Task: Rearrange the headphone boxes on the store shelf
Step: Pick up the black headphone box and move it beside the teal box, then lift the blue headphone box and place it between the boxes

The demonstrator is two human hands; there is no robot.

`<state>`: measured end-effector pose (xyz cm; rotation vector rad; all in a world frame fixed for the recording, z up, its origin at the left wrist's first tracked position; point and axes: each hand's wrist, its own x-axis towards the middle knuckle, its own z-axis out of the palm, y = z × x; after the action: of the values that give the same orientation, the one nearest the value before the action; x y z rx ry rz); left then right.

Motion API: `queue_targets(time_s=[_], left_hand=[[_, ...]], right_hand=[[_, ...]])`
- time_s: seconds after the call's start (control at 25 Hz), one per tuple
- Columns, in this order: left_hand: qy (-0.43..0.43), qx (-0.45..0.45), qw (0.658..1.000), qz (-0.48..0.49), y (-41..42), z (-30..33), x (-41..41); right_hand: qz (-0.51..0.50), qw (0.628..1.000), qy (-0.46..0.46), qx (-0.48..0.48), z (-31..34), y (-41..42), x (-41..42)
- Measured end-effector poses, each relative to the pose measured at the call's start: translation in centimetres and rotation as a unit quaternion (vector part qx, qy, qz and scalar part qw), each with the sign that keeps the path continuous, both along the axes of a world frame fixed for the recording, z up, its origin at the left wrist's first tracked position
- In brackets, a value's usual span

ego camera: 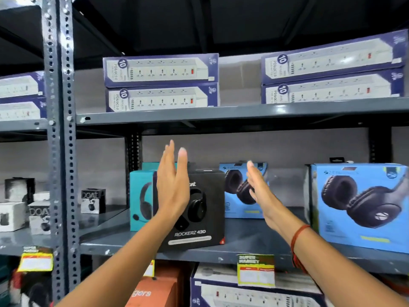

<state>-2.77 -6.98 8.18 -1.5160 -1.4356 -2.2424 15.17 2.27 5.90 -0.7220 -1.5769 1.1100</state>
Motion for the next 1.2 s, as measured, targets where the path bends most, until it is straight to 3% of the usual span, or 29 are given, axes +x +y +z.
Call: queue_targets(time_s=[0.08,0.2,0.4,0.56,0.68,0.96,1.2], left_hand=[[-0.052,-0.017,0.993,-0.108,1.2,2.4,3.0],[-0.106,-0.080,0.952,-0.276,3.6,4.7,8.1],[-0.147,-0.209,0.885,-0.390,7.3,1.8,16.9],[-0.141,-0.302,0.842,-0.423,11.0,-3.4,22.1],[-0.138,-0.338,0.836,-0.410,14.5,-6.5,24.4],[-0.176,-0.325,0.833,-0.411,20.8,-10.1,27.8],[-0.210,-0.332,0.797,-0.459,21.0,-8.8,28.1]], right_hand=[[-0.022,0.999,0.011,0.045,2.3,-1.2,2.1],[-0.091,0.990,0.021,0.104,4.7,-2.5,6.4],[-0.201,0.977,0.022,0.069,3.4,-2.8,15.2],[-0.274,0.960,0.048,0.039,-0.4,-0.5,22.9],[-0.312,0.949,0.046,0.020,-2.7,1.5,27.5],[-0.257,0.964,0.005,-0.067,-6.8,7.6,31.3],[-0.312,0.947,-0.047,-0.058,-5.8,7.6,30.8]])
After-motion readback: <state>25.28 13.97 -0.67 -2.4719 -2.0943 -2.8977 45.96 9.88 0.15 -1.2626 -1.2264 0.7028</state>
